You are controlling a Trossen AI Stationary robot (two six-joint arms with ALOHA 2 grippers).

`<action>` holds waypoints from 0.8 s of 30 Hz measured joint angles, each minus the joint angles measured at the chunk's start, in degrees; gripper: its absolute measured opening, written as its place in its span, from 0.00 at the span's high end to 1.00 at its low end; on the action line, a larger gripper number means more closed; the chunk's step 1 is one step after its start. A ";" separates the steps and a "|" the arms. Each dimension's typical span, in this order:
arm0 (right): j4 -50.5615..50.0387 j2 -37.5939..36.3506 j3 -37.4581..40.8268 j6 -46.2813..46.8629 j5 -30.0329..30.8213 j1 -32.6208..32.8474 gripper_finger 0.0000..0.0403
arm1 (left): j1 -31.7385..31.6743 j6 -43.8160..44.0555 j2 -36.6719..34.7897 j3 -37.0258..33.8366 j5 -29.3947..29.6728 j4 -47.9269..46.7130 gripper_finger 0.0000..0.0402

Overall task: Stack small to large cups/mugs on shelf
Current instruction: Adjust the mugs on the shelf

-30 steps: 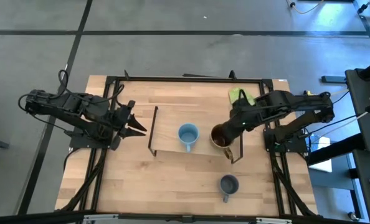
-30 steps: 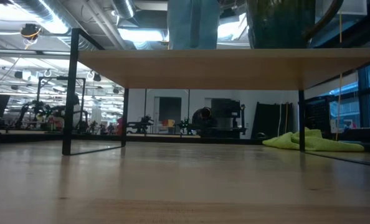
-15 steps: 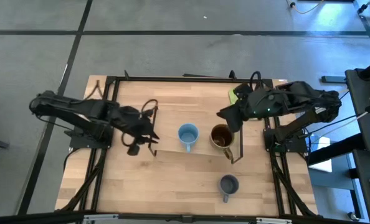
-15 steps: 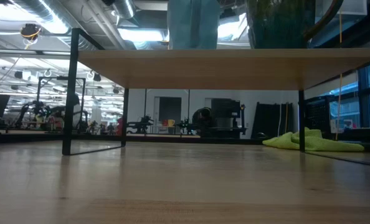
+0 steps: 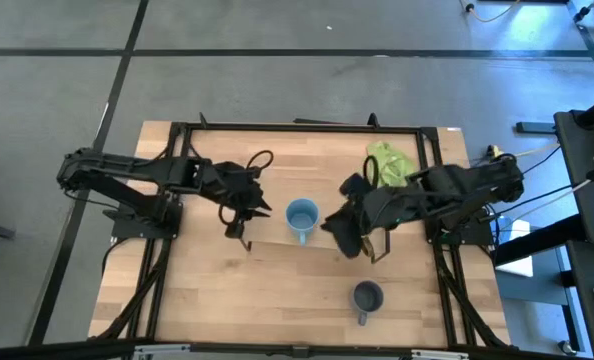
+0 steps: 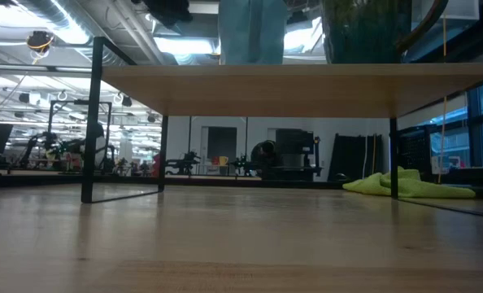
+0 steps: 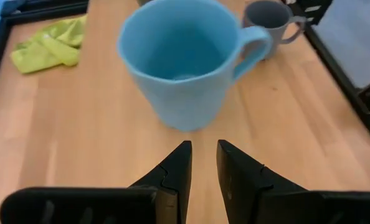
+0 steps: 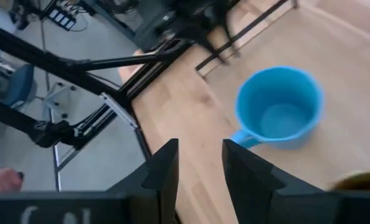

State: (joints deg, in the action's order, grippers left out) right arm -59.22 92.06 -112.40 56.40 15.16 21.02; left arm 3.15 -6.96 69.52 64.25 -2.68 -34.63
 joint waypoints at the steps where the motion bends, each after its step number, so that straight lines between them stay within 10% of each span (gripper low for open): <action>1: 0.87 0.56 0.00 0.02 0.00 0.30 0.69 | -0.66 -0.62 0.48 0.00 -0.02 0.48 0.83; 24: 10.56 12.17 0.04 -0.78 -10.96 2.47 0.69 | -5.94 -2.69 7.12 0.00 -7.80 4.77 0.83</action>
State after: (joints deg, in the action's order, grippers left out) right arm -48.66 104.22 -112.36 55.62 4.20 23.49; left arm -2.79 -9.65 76.64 64.25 -10.48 -29.85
